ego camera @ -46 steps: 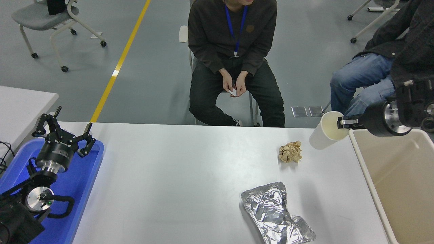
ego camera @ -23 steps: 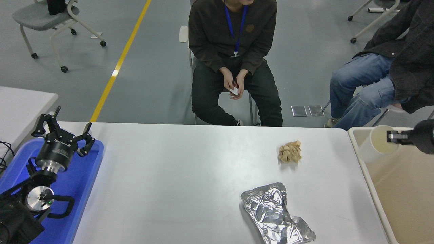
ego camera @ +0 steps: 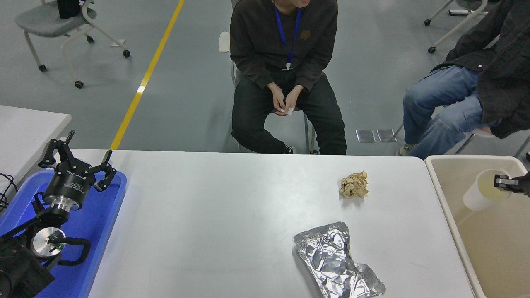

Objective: Clean the table surface

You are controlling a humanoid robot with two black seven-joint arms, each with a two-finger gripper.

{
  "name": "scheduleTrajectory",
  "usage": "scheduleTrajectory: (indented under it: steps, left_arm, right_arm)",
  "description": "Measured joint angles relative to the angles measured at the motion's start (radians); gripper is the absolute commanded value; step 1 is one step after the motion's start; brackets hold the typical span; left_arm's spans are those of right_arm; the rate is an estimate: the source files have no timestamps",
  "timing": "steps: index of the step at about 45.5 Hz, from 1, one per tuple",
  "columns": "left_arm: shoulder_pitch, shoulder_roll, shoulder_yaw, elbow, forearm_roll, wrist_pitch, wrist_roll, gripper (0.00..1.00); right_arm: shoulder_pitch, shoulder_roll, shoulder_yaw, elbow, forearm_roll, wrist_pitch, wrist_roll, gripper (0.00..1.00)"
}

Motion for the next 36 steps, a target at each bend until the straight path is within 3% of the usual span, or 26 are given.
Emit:
scheduleTrajectory:
  steps: [21, 36]
  left_arm:
    - [0.0, 0.0, 0.0, 0.0, 0.0, 0.0, 0.0, 1.0]
    - [0.0, 0.0, 0.0, 0.0, 0.0, 0.0, 0.0, 1.0]
  right_arm:
    - [-0.249, 0.269, 0.012, -0.565, 0.006, -0.002, 0.134, 0.0]
    - [-0.365, 0.352, 0.012, -0.747, 0.017, -0.042, 0.152, 0.0]
